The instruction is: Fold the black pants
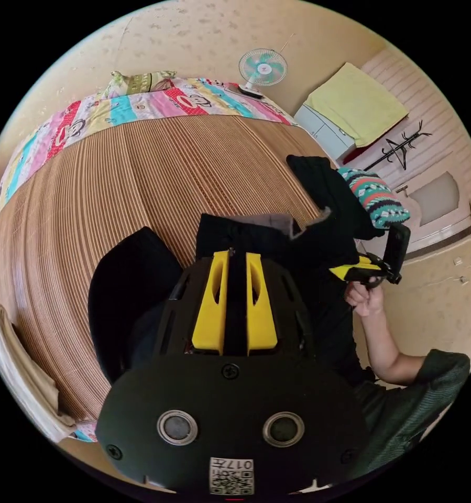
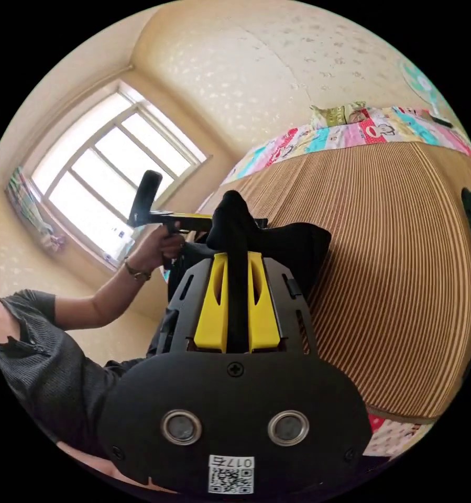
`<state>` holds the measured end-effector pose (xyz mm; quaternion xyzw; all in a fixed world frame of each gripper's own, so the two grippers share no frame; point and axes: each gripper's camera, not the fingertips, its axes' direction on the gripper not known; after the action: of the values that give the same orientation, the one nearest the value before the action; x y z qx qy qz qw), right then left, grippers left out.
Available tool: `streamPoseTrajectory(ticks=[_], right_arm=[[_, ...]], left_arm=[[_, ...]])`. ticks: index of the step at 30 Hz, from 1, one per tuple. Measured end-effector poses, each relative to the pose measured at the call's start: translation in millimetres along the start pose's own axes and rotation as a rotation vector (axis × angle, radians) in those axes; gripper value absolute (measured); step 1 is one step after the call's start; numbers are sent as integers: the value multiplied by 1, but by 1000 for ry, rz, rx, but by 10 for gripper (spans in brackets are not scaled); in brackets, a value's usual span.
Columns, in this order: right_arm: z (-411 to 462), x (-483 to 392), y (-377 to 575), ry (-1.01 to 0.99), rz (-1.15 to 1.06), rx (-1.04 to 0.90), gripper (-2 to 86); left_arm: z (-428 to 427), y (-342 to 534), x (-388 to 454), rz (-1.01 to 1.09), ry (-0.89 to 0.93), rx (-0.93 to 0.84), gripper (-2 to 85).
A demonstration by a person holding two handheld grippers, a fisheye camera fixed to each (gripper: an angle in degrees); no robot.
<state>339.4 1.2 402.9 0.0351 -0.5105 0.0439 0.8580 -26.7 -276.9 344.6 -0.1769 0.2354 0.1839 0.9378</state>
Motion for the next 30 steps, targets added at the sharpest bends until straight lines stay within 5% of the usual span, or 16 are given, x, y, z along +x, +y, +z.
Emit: streamPoseTrajectory(ticks=[3, 7, 25, 30], right_arm=[[-66, 62, 58, 65, 197, 148, 62], [-120, 128, 122, -42, 386, 220, 69], [-175, 119, 86, 98, 671, 50, 218], [-151, 130, 76, 235, 634, -109, 170]], left_arm=[[55, -48, -4, 15, -121, -230, 83], [121, -85, -9, 24, -10, -435, 104], [147, -102, -44, 97, 113, -441, 85], [133, -55, -62, 127, 260, -408, 48]])
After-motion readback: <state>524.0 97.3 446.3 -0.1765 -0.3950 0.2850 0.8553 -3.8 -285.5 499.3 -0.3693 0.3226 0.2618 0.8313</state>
